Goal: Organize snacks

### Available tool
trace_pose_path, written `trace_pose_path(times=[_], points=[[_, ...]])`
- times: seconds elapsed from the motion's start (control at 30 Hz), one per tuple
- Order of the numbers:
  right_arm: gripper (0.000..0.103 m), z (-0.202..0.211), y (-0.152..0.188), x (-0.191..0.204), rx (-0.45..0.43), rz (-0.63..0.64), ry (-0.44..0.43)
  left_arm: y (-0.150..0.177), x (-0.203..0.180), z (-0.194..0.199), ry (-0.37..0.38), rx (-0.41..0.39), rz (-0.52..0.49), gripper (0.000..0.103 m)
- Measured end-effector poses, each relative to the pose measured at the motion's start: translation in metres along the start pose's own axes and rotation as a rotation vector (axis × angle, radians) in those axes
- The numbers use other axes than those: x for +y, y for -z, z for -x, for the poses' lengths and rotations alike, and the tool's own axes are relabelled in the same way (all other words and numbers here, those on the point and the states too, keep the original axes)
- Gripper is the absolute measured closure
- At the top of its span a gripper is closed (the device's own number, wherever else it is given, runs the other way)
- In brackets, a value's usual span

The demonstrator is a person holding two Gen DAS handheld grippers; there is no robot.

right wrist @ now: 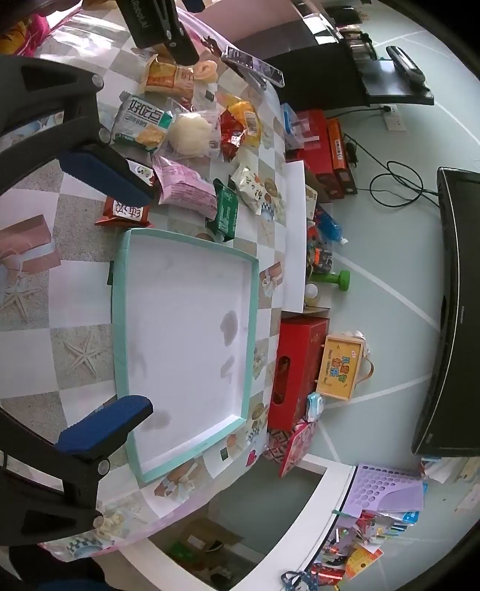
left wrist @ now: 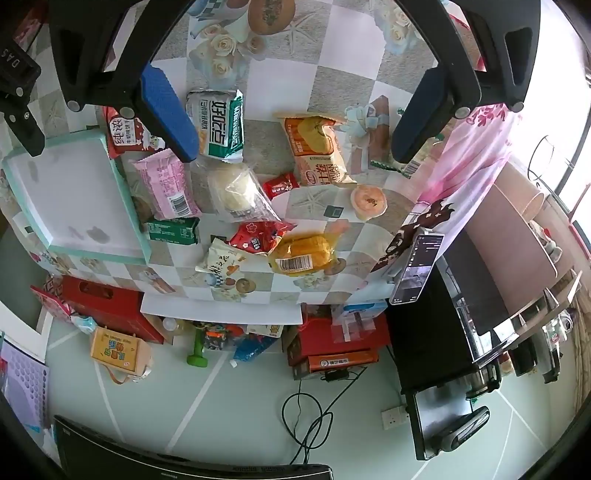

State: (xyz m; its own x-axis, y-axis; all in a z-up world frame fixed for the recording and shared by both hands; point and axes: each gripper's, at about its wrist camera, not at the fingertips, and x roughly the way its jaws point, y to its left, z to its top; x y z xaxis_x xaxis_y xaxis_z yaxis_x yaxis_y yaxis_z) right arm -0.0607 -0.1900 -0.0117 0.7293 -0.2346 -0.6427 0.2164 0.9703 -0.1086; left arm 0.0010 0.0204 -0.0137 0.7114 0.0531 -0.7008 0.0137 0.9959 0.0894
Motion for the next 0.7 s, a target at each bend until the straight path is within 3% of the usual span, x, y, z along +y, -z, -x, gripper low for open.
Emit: trace_pose_path(times=[0.7], points=[[0.000,0.0028,0.0000,-0.0062,-0.016,-0.033,-0.007,0.0009,0.0017,0.0005,-0.003,-0.002,0.004,0.000]])
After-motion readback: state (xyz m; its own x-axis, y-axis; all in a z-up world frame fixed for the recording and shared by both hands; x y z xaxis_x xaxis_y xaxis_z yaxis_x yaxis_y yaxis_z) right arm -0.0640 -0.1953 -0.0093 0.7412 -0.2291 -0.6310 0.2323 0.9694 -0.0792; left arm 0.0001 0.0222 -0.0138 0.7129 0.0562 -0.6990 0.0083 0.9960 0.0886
